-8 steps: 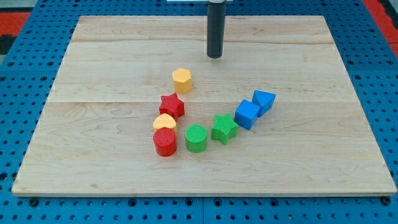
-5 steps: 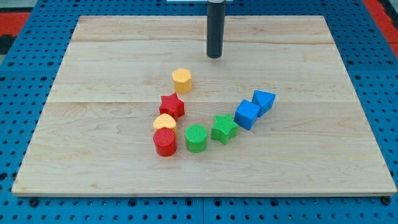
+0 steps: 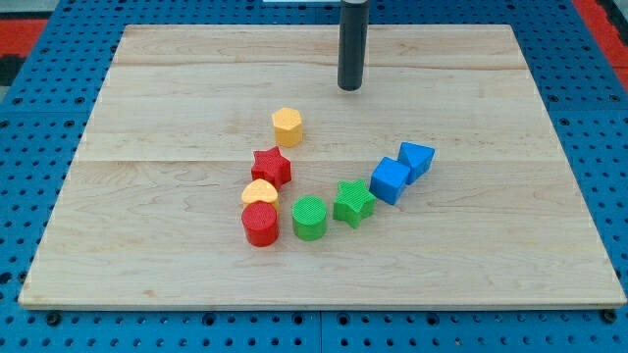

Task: Push yellow hexagon towards red star

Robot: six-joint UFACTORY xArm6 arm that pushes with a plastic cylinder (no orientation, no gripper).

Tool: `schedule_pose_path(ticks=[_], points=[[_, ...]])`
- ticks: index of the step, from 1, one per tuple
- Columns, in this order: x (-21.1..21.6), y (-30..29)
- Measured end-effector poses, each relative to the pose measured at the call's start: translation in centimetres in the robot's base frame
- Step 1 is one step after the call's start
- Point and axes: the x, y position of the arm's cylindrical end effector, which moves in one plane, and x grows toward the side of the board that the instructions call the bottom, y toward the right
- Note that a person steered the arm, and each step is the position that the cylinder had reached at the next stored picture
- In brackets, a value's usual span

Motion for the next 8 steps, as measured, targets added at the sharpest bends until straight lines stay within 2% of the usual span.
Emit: schedule_pose_path(ticks=[1,3,4,5,6,8], points=[[0.1,0.0],[7.6,-8.2],[8.9,-8.5],[5.4,-6.2],[3.9,-6.0],[3.8,-6.0]])
